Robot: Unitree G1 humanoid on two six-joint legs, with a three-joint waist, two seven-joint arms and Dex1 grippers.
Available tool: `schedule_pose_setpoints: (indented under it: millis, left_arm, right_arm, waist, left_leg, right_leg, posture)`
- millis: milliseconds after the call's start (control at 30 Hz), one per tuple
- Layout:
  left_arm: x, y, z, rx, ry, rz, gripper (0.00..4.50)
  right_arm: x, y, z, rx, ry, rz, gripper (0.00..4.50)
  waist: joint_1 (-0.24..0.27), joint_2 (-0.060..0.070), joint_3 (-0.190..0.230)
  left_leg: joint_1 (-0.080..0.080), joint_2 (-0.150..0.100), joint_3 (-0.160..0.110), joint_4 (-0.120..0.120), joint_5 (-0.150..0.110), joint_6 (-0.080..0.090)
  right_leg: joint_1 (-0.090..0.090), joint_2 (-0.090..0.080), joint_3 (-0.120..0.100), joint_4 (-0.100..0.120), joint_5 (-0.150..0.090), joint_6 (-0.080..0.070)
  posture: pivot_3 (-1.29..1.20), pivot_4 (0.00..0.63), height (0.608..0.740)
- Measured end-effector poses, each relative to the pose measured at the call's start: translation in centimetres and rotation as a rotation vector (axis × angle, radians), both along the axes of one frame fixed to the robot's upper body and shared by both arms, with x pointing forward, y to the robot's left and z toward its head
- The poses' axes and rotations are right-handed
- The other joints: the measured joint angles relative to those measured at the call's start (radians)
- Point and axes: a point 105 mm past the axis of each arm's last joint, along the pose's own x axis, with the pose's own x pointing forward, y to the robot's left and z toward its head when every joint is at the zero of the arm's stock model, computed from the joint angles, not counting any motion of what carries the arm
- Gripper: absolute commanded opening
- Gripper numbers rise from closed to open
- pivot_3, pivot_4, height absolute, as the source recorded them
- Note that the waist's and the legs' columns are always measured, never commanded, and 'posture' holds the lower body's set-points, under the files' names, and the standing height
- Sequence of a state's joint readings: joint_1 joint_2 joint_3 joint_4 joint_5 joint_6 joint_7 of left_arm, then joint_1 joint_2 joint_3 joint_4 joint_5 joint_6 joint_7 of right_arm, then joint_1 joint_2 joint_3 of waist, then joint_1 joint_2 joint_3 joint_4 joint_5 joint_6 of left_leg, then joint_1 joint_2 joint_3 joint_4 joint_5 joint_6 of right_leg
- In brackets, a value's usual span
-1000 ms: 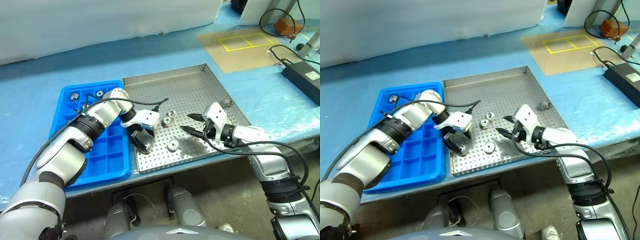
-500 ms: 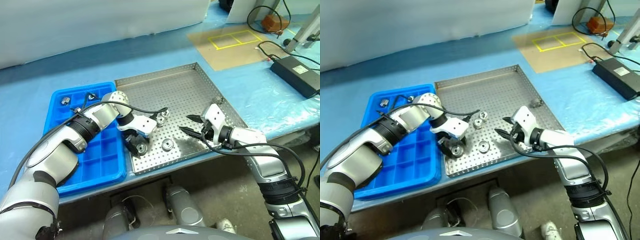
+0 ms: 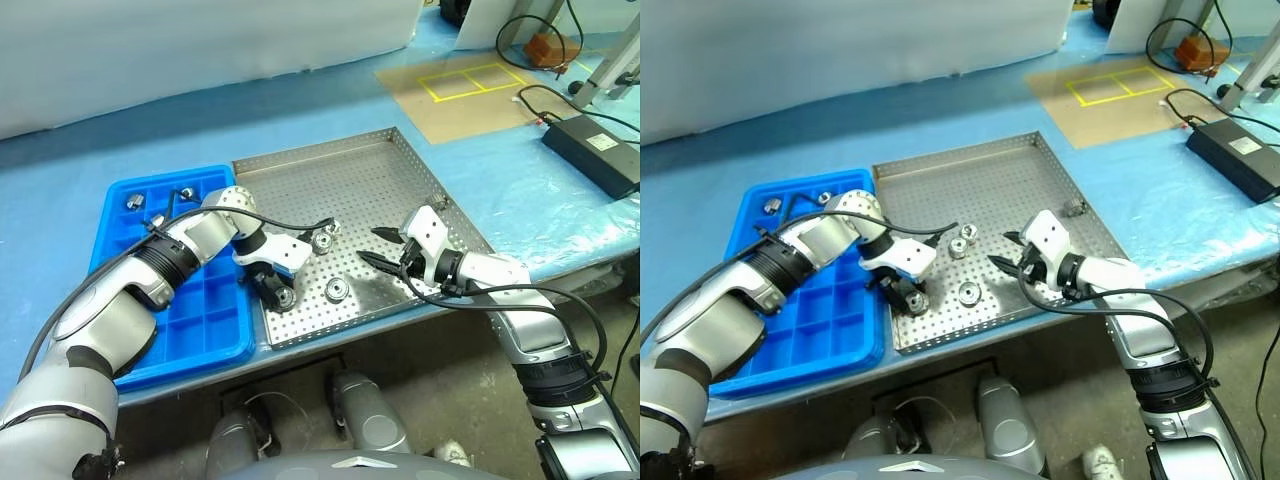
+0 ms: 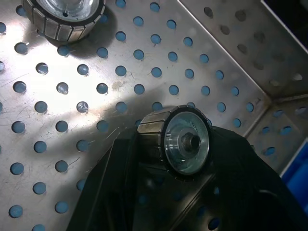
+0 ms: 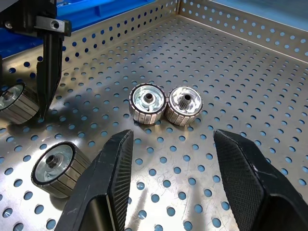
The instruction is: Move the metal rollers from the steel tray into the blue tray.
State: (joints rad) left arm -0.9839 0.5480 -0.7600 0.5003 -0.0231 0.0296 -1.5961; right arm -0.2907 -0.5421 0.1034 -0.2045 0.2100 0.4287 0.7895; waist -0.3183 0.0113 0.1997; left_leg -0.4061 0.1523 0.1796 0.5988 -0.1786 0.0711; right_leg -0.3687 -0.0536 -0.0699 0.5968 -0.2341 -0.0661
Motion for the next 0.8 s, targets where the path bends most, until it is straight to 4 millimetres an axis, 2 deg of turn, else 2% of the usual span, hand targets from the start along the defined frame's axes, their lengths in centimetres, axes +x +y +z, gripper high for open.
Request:
schedule_pose_setpoints:
  millis: [100,300,367,467,633,700,800]
  left_arm:
    - [-0.1,-1.5,0.8,-0.089,0.021,0.020,1.89]
    - [1.9,-2.6,4.5,-0.295,-0.107,0.148,1.89]
    - [2.2,-2.4,6.0,-0.357,-0.162,0.180,1.89]
    - [1.9,-0.2,7.5,-0.406,-0.227,0.242,1.89]
    - [-1.1,5.2,6.2,-0.396,-0.212,0.413,1.89]
    - [-2.2,6.3,5.9,-0.404,-0.229,0.476,1.89]
    - [-2.8,7.1,6.8,-0.473,-0.317,0.604,1.89]
  right_arm:
    - [0.0,0.2,0.0,0.001,-0.003,0.006,2.69]
    - [0.3,0.5,-0.4,0.003,0.014,0.013,2.69]
    - [0.4,0.9,-0.1,0.010,0.007,0.026,2.69]
    - [0.8,1.2,0.5,0.017,-0.007,0.045,2.69]
    - [1.2,1.8,1.3,0.015,-0.006,0.117,2.69]
    - [1.2,2.8,2.0,0.017,-0.020,0.176,2.69]
    - [1.1,5.0,3.0,0.027,-0.044,0.287,2.69]
  waist:
    - [0.002,0.000,0.000]
    - [0.001,0.000,0.000]
    - [-0.001,0.000,0.000]
    - [-0.008,0.001,0.000]
    - [-0.014,0.003,0.001]
    - [-0.011,0.003,0.002]
    - [0.010,0.002,0.002]
  left_leg:
    - [-0.001,0.000,-0.001,0.000,0.000,0.001]
    - [-0.004,0.000,-0.002,0.000,-0.001,0.002]
    - [-0.005,0.001,-0.002,0.000,-0.001,0.002]
    - [-0.004,0.002,-0.002,-0.002,-0.001,0.002]
    - [-0.004,0.002,-0.003,-0.002,0.000,0.001]
    - [-0.004,0.002,-0.003,-0.001,0.000,0.001]
    - [-0.002,0.001,-0.003,0.000,0.001,0.000]
  right_leg:
    - [0.001,-0.001,-0.001,-0.002,0.001,0.001]
    - [0.000,-0.001,-0.004,-0.004,0.001,0.001]
    - [-0.001,-0.001,-0.004,-0.004,0.001,0.001]
    - [-0.001,0.000,-0.005,-0.004,0.001,0.000]
    - [-0.001,0.000,-0.006,-0.003,0.000,0.000]
    - [-0.001,-0.001,-0.006,-0.002,0.000,0.000]
    - [-0.001,-0.004,-0.007,0.004,0.000,0.000]
  posture:
    - [-0.73,0.150,0.740]
    - [-0.70,0.150,0.740]
    - [-0.69,0.150,0.740]
    - [-0.65,0.150,0.740]
    - [-0.57,0.150,0.740]
    - [-0.52,0.150,0.740]
    - [-0.43,0.150,0.740]
